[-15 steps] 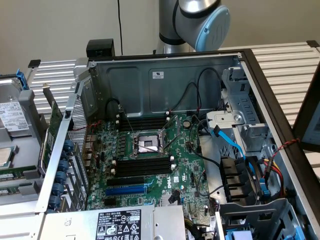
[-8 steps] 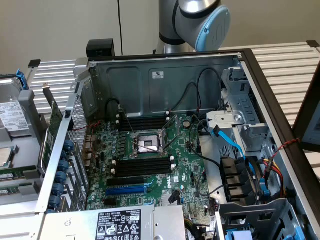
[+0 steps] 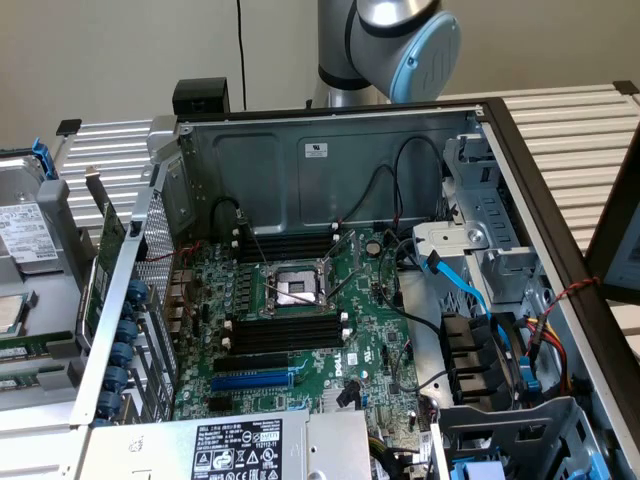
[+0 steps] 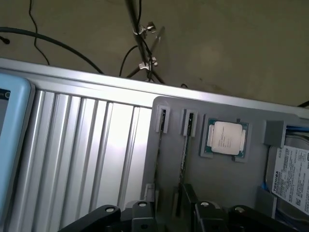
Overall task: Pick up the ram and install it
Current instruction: 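Pick up the ram and move it above insertion slot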
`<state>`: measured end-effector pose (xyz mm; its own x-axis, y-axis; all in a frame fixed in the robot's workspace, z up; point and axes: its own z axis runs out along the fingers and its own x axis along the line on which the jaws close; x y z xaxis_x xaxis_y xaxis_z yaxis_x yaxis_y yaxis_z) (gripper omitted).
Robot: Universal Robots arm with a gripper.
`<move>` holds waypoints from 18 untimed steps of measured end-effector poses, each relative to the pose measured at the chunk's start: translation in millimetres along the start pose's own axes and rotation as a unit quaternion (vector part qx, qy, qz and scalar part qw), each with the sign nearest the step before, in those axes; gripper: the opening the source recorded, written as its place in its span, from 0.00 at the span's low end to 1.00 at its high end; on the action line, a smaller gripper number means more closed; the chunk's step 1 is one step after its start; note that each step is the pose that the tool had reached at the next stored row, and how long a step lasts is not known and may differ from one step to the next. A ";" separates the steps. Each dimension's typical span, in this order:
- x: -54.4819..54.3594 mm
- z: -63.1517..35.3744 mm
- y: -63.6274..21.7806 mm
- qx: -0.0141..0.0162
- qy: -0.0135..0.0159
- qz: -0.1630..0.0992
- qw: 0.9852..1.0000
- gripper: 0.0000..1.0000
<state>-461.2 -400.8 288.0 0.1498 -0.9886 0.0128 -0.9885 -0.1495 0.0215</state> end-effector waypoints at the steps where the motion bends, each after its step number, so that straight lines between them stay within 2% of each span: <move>1: -0.1 0.9 0.0 0.001 0.000 0.002 1.000 0.36; 4: -0.3 3.6 -0.1 0.003 0.001 0.010 1.000 0.36; 8: -0.3 6.3 -0.2 0.009 0.003 0.020 1.000 0.36; 18: -1.4 21.8 -0.4 0.011 0.004 0.035 0.999 0.36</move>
<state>-461.4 -399.7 266.1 0.0796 -0.9966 0.0206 -0.9968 -0.0796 -0.0014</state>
